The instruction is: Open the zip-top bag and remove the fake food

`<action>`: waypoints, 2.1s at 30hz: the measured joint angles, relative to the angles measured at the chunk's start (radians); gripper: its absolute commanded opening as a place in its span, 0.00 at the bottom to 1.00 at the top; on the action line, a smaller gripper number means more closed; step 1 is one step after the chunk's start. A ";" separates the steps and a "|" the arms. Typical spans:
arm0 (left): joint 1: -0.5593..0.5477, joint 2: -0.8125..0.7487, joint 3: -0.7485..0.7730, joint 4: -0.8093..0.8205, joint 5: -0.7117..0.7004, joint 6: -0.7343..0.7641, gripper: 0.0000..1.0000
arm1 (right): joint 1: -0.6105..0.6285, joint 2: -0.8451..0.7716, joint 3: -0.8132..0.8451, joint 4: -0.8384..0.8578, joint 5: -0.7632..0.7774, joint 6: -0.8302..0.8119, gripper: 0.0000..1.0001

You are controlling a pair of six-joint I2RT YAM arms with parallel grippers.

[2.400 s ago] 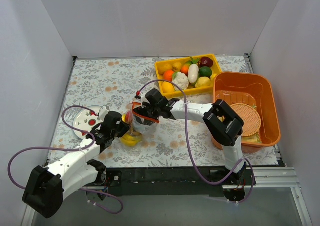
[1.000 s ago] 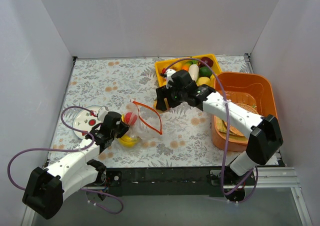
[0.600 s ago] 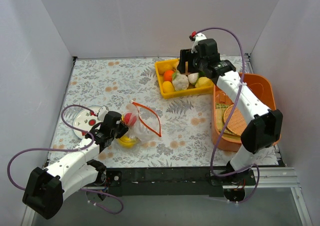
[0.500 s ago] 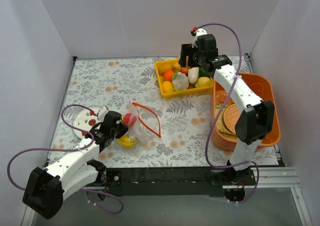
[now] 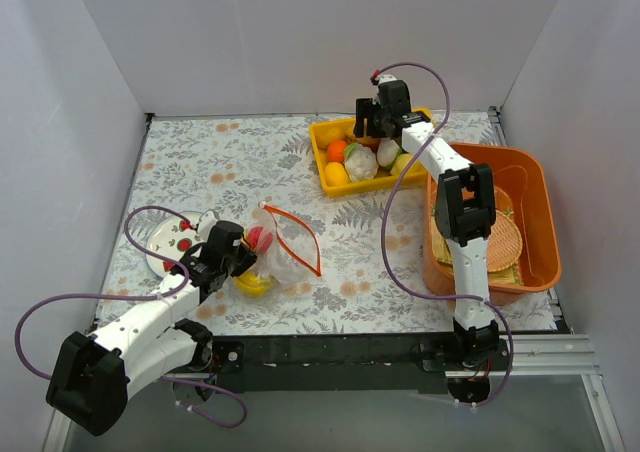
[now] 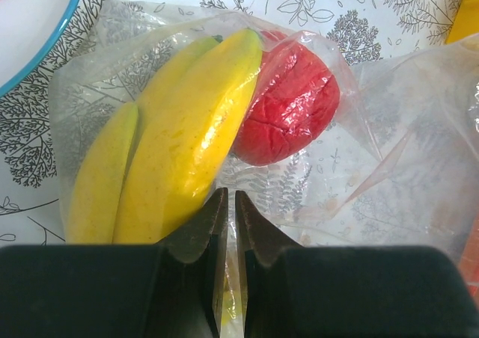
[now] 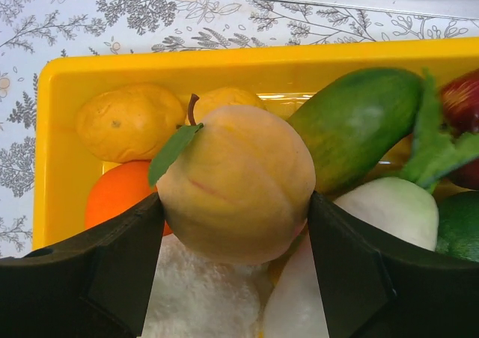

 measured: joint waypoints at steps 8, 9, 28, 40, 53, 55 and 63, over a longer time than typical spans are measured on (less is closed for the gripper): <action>0.000 0.014 0.000 0.015 0.005 0.008 0.08 | 0.021 0.001 -0.020 0.021 0.001 -0.006 0.61; 0.000 0.015 0.000 0.017 0.006 0.008 0.08 | 0.023 0.001 -0.028 0.023 0.003 -0.006 0.66; 0.006 0.017 0.034 -0.017 0.005 0.035 0.12 | 0.024 -0.071 -0.055 -0.050 0.037 -0.020 0.95; 0.014 -0.051 0.126 -0.137 -0.027 0.026 0.30 | 0.044 -0.356 -0.159 -0.117 0.022 0.016 0.60; 0.024 -0.132 0.187 -0.278 -0.111 -0.057 0.23 | 0.443 -0.651 -0.662 0.053 -0.251 0.167 0.37; 0.026 -0.074 0.188 -0.240 -0.108 -0.047 0.19 | 0.474 -0.635 -0.703 0.069 -0.279 0.202 0.36; 0.048 0.154 0.196 -0.100 -0.091 0.006 0.17 | 0.515 -0.546 -0.769 0.151 -0.322 0.306 0.33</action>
